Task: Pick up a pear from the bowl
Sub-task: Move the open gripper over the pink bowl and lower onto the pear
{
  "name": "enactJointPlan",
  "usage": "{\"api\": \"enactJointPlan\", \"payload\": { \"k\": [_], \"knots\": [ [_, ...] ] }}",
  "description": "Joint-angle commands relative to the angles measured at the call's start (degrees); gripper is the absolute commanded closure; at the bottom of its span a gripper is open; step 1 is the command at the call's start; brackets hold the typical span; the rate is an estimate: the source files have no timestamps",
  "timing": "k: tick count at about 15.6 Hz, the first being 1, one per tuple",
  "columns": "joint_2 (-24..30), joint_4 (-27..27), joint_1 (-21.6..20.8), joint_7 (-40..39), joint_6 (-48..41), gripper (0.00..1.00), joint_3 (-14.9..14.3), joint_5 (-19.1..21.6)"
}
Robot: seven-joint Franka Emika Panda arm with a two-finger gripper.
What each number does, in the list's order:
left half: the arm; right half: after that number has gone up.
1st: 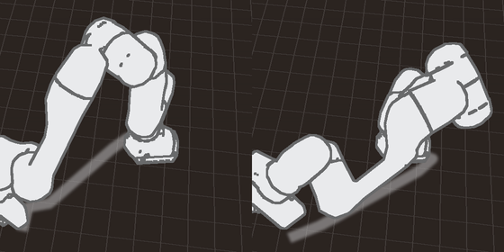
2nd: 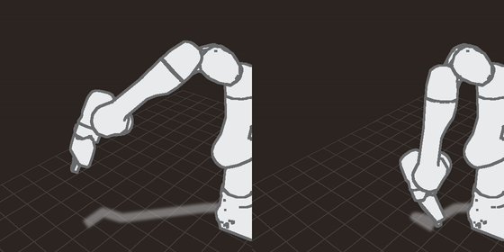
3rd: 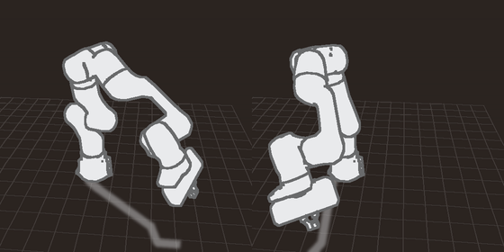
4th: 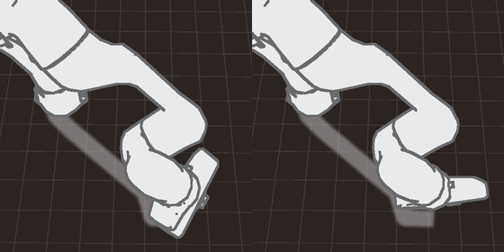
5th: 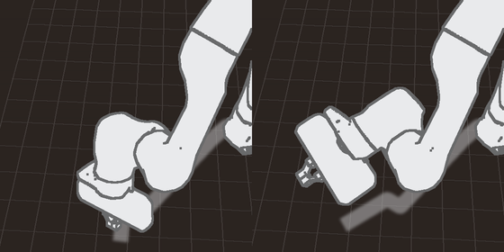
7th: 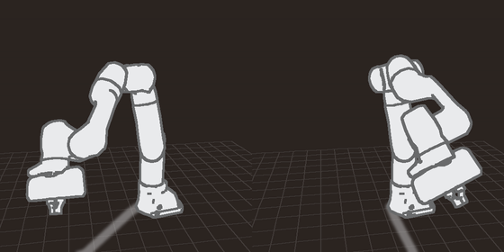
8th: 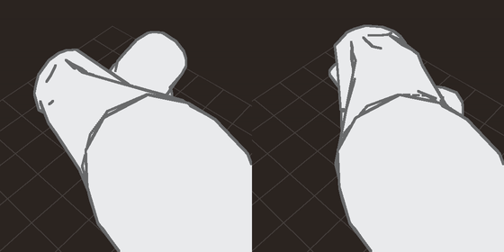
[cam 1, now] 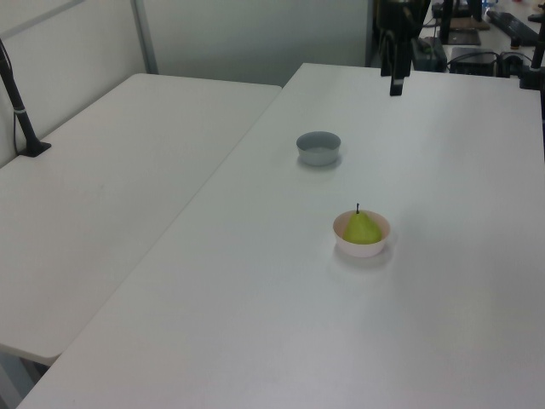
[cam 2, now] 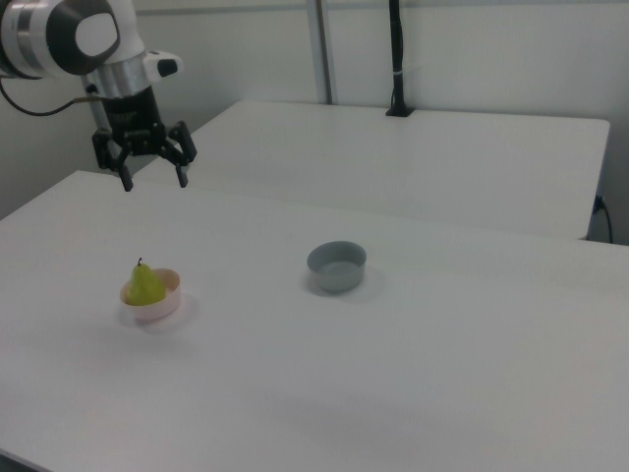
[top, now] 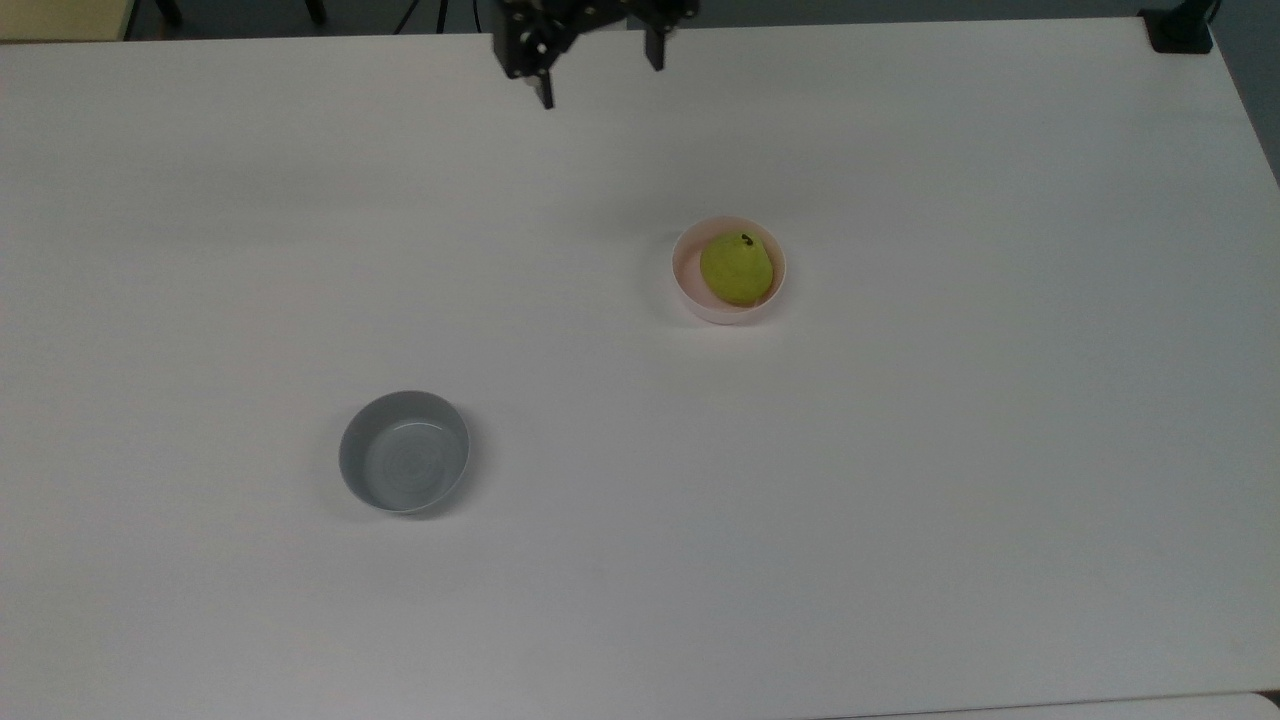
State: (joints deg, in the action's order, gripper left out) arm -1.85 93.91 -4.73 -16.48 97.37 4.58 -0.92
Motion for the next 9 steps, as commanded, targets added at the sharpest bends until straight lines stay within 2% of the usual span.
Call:
{"api": "enactJointPlan", "payload": {
  "k": [1, 4, 9],
  "knots": [
    [-3.1, 0.4, -2.6, 6.8, 0.7, 0.00, 2.5, 0.6],
    [-4.4, 3.3, -3.6, 9.3, 5.8, 0.00, 2.6, 2.7],
    [-7.7, 9.2, -7.7, 14.4, 16.0, 0.00, 2.6, 2.7]
  ]
}}
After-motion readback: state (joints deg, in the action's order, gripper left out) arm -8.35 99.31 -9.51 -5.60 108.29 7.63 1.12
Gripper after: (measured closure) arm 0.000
